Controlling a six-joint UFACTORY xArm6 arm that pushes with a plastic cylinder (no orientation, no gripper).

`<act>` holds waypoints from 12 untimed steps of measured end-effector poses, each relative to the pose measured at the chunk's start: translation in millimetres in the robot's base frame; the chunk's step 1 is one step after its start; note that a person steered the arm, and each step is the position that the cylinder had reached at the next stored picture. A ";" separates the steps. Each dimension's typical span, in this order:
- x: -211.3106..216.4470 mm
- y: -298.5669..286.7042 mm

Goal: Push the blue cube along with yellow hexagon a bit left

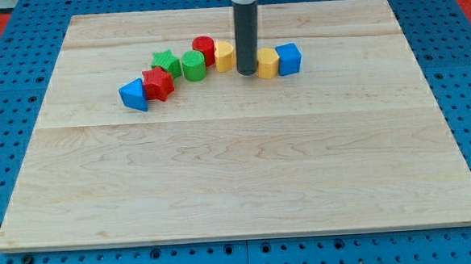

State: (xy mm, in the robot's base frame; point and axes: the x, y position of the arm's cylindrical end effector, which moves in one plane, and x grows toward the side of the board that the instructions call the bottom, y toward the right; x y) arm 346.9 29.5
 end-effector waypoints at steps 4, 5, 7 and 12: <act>-2.2 135.2; -35.8 133.6; -32.9 106.9; 16.9 70.5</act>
State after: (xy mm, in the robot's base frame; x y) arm 363.8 100.0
